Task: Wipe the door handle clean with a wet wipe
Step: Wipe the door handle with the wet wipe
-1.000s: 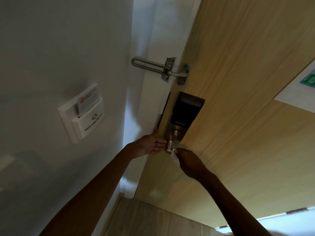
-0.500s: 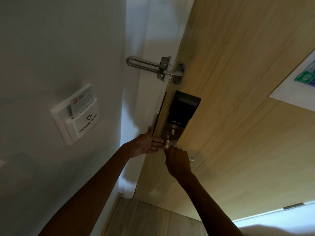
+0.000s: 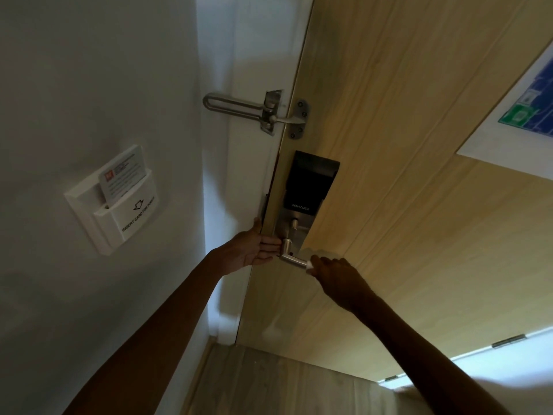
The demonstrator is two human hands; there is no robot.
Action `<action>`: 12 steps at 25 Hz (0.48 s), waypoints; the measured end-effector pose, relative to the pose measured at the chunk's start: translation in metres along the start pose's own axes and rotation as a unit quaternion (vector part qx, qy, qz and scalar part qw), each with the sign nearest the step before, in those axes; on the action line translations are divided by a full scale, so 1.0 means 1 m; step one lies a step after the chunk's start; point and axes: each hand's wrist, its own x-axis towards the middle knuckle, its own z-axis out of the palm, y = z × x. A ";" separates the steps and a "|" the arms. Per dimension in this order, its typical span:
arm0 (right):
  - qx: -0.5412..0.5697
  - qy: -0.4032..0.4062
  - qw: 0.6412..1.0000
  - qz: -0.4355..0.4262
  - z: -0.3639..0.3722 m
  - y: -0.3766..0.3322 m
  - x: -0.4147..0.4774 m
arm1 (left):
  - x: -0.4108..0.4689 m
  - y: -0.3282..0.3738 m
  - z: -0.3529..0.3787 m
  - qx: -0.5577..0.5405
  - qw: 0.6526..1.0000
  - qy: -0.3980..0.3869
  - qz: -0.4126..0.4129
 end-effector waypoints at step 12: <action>0.409 0.186 0.814 0.368 -0.010 0.030 -0.047 | 0.010 -0.006 -0.005 0.003 1.000 0.006 0.004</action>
